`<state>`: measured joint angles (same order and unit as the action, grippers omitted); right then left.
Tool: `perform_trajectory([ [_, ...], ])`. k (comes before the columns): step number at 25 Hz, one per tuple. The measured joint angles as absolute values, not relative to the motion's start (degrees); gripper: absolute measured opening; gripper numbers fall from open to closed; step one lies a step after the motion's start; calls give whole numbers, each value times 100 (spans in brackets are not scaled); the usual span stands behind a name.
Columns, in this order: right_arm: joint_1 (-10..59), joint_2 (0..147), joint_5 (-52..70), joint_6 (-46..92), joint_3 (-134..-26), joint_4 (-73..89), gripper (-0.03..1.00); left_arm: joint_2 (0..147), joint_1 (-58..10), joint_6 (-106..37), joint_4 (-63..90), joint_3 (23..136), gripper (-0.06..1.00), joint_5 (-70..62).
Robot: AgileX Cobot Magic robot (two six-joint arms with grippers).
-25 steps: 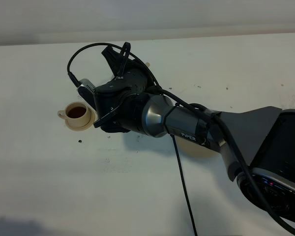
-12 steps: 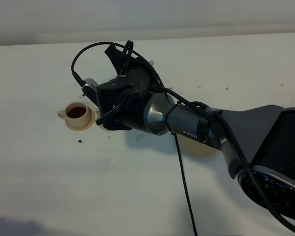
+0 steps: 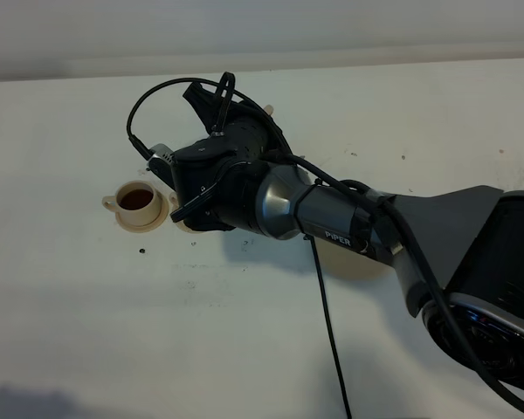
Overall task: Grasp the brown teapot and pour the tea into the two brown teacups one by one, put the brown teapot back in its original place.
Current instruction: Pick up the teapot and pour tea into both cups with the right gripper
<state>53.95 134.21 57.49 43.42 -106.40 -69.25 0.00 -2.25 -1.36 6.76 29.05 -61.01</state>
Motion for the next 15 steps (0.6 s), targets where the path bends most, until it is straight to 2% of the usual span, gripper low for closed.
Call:
perform_trajectory([
  [15,5395,13421,5365,4578,-10640,-7334,9,0,-225,-136,676,2905,51,-6101],
])
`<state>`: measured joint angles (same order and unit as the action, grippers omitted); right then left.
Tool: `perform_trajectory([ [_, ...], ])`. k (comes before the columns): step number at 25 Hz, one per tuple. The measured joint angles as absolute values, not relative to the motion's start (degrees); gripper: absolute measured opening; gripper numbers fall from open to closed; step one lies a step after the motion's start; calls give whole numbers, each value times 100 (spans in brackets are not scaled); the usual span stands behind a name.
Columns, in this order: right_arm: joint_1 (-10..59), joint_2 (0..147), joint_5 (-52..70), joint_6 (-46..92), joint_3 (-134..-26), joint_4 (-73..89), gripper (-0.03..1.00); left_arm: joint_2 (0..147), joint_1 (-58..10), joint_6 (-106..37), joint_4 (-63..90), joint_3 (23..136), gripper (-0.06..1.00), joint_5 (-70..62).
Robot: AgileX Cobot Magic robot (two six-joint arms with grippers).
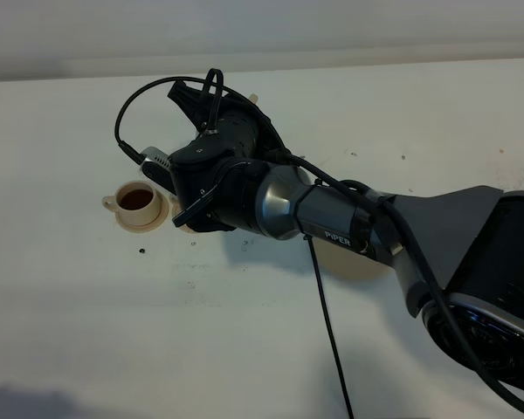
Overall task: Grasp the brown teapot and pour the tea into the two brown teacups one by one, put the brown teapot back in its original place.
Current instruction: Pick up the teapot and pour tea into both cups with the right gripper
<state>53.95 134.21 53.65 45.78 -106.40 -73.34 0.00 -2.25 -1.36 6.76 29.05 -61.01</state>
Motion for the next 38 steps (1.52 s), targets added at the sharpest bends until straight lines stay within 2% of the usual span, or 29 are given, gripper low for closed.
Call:
perform_trajectory([
  [28,5395,13421,5245,4961,-10640,-7498,9,0,-219,-136,676,2905,51,-6101],
  [38,5251,13425,5235,4633,-10640,-6570,9,0,-219,-136,676,2905,51,-6101],
])
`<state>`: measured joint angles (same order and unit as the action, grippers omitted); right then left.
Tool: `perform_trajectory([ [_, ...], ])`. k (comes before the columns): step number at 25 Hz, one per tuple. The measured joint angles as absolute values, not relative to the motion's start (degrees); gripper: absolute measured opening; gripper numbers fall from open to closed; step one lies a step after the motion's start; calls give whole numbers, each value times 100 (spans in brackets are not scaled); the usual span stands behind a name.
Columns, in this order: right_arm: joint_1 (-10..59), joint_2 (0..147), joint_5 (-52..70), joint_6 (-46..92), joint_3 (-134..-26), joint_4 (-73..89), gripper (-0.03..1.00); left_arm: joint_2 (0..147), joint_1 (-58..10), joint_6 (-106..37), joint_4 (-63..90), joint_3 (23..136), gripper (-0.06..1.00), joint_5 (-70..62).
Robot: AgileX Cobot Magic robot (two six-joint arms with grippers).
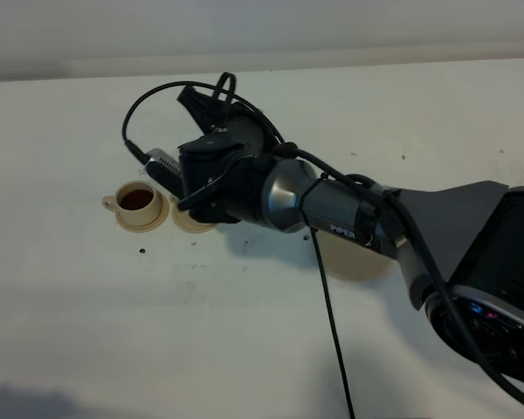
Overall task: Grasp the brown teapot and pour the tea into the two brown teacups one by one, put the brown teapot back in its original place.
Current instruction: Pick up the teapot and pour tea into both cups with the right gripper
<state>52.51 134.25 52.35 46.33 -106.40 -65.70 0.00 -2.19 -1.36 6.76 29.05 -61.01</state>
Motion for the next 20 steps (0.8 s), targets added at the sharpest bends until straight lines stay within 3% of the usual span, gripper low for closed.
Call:
perform_trajectory([
  [20,5157,13340,6304,3129,-10640,-5105,9,0,-219,-136,676,2905,51,-6101],
])
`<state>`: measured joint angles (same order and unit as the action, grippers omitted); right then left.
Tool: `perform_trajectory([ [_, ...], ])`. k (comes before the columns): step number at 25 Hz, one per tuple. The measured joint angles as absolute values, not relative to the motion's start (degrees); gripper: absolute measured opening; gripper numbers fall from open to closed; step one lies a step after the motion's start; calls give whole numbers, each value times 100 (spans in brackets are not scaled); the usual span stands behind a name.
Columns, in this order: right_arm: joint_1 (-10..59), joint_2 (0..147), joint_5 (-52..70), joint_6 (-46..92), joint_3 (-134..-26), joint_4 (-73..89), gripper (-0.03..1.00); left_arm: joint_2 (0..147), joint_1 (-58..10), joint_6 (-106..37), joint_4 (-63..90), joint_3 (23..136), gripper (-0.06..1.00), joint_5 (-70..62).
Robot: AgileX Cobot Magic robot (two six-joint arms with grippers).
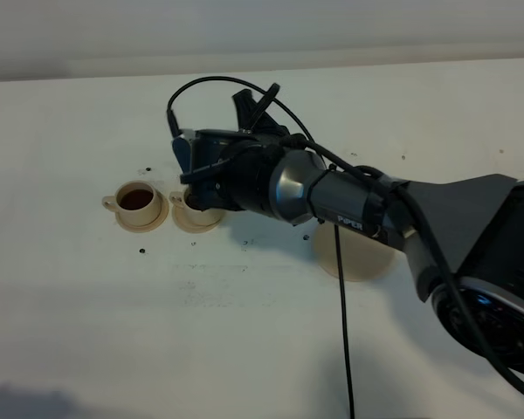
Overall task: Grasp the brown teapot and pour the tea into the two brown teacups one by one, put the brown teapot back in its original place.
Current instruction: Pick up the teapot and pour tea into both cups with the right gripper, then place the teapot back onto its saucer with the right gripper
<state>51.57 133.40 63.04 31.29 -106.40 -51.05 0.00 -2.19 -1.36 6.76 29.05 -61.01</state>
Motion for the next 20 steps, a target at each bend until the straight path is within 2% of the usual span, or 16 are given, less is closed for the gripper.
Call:
perform_trajectory([
  [6,5121,12954,6649,2140,-10646,-4182,9,0,-219,-136,676,2905,51,-6101],
  [11,4907,12882,6960,1335,-10646,-2777,9,0,-219,-136,676,2905,51,-6101],
  [15,4699,12882,6990,1196,-10646,-1791,9,0,-219,-136,676,2905,51,-6101],
  [20,4679,12882,6898,1087,-10646,-1479,9,0,-219,-136,676,2905,51,-6101],
])
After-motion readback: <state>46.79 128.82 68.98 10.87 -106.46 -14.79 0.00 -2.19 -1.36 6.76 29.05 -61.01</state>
